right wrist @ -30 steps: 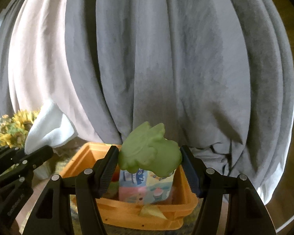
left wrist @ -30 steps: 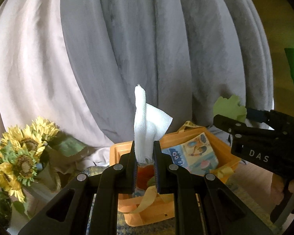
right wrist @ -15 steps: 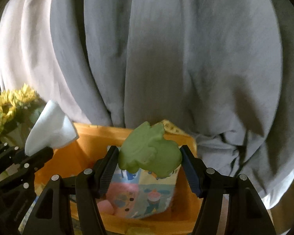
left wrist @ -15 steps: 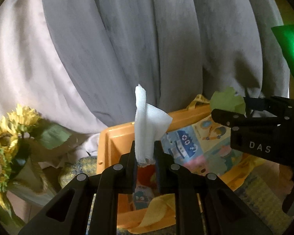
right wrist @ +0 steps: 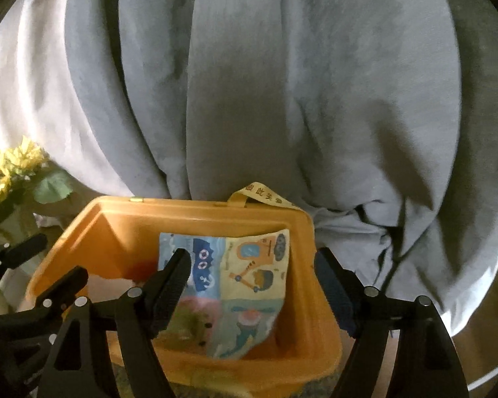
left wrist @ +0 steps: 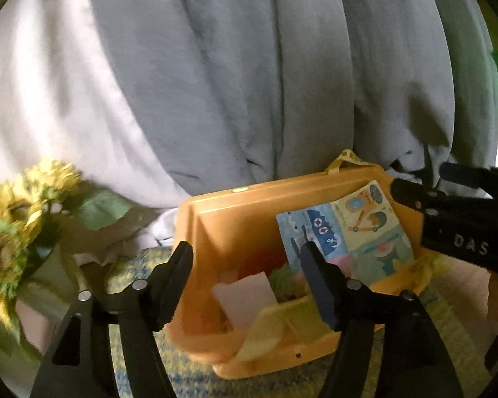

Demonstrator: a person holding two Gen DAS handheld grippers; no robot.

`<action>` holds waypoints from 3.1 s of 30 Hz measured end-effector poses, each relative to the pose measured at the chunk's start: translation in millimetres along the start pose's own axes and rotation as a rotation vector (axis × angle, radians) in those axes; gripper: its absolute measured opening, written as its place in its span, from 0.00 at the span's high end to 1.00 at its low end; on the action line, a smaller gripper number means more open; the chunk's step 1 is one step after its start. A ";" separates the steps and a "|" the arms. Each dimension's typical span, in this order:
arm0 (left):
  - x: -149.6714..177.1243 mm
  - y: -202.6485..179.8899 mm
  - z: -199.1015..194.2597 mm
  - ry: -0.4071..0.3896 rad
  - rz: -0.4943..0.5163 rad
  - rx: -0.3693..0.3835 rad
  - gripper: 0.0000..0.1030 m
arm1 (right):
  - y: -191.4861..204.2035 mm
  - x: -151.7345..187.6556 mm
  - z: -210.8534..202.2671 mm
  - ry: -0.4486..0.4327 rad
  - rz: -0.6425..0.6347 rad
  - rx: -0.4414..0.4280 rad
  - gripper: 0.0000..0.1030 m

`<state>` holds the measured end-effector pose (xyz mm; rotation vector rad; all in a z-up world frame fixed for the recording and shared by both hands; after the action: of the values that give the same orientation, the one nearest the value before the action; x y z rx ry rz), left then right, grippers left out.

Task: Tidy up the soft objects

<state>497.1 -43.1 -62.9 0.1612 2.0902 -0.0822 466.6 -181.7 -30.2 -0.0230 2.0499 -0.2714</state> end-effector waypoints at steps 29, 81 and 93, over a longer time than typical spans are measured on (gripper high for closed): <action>48.0 41.3 -225.7 -0.165 -0.018 -0.051 0.00 | 41.4 71.6 -226.4 -0.117 0.116 0.068 0.14; 157.3 -21.1 -475.9 -0.294 -0.064 -0.140 0.00 | 36.2 190.9 -463.7 -0.218 0.064 0.011 0.14; 156.8 -26.3 -483.5 -0.308 -0.055 -0.139 0.00 | 29.9 192.7 -470.9 -0.231 0.068 0.015 0.14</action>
<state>1.6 4.2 43.3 0.0060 1.7861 0.0052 -33.6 -92.1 8.8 0.0231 1.8152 -0.2304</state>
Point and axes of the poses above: each gripper's, at about its wrist camera, not at the fingertips, and z roughly the way its jaws point, y to its left, x to its underside, the point moved 3 cm from there along z, roughly the way its jaws point, and after that the axes turned 6 degrees about -z, right-handed, at the moved point
